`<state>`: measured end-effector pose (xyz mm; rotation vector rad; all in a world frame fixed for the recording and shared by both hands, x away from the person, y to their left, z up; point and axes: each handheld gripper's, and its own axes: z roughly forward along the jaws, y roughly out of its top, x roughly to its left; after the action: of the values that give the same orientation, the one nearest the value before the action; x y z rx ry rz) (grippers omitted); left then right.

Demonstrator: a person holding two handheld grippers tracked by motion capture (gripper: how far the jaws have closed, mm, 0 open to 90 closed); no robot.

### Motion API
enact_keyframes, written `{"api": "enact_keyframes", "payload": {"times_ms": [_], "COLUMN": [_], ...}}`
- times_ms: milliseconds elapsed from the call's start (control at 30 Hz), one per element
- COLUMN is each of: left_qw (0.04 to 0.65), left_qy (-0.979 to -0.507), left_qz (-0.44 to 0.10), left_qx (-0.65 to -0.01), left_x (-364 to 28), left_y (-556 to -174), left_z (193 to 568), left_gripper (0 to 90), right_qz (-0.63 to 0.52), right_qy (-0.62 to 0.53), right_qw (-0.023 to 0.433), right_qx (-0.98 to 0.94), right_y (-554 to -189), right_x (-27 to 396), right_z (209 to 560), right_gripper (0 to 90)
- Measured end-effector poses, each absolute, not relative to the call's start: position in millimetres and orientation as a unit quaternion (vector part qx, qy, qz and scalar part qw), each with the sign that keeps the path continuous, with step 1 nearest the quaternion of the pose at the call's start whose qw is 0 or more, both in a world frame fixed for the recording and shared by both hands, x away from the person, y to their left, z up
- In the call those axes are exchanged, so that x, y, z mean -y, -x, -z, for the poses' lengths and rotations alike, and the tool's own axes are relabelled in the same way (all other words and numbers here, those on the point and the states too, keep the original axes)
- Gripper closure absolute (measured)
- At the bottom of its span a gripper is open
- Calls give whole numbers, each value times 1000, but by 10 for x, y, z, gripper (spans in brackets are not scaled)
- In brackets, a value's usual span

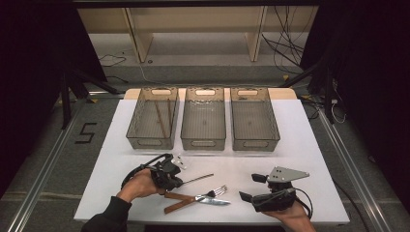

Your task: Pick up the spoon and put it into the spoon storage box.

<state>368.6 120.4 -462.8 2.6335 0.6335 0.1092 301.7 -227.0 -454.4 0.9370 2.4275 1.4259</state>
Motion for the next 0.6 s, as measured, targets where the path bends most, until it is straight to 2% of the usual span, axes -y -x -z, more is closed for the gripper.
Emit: {"api": "enact_keyframes", "payload": {"times_ms": [300, 600], "left_qw": [204, 209], "left_qy": [-951, -953], "left_qz": [-45, -27], "left_qx": [-228, -217], "left_x": [-1176, -1173], "left_y": [-3682, -3674], "left_z": [4646, 4637], "left_gripper": [855, 880], "right_qz": [-479, -479], "right_qy": [-315, -315], "right_qw": [87, 87], "right_qx": [-815, -815], "right_y": [-3015, -3014], "right_x": [2270, 2271], "right_z": [4543, 4542], "right_gripper": [220, 220]}}
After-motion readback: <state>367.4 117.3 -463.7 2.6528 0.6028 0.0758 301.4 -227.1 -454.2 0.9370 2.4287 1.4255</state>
